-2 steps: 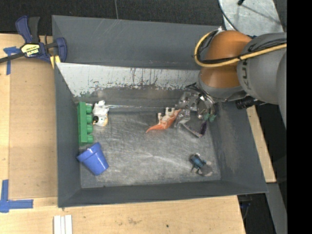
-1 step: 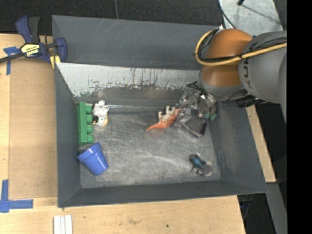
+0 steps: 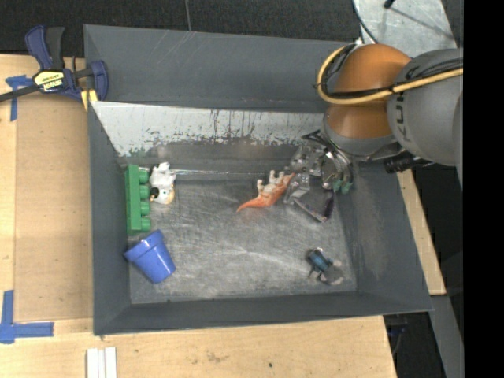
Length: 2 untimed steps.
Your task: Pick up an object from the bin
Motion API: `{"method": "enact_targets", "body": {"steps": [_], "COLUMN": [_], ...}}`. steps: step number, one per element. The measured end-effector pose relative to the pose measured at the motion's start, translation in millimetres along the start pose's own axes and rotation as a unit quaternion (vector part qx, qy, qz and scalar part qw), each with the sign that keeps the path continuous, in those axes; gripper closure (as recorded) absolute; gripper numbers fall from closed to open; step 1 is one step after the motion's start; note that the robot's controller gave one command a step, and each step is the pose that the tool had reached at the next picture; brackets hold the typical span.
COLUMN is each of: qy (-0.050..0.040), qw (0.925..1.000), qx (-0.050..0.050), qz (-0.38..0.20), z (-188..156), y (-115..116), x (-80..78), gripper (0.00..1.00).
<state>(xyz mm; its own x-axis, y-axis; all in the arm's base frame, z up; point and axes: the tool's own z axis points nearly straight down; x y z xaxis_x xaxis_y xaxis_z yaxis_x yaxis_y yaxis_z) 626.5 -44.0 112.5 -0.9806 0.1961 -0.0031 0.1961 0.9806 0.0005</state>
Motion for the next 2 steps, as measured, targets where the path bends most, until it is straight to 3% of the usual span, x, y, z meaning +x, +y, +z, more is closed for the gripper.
{"method": "enact_targets", "body": {"steps": [2], "qy": [-0.0013], "qw": [1.0000], "qx": [0.000], "qz": [0.000], "z": [-15.9], "y": [0.1], "x": [-0.9], "gripper": [1.00]}}
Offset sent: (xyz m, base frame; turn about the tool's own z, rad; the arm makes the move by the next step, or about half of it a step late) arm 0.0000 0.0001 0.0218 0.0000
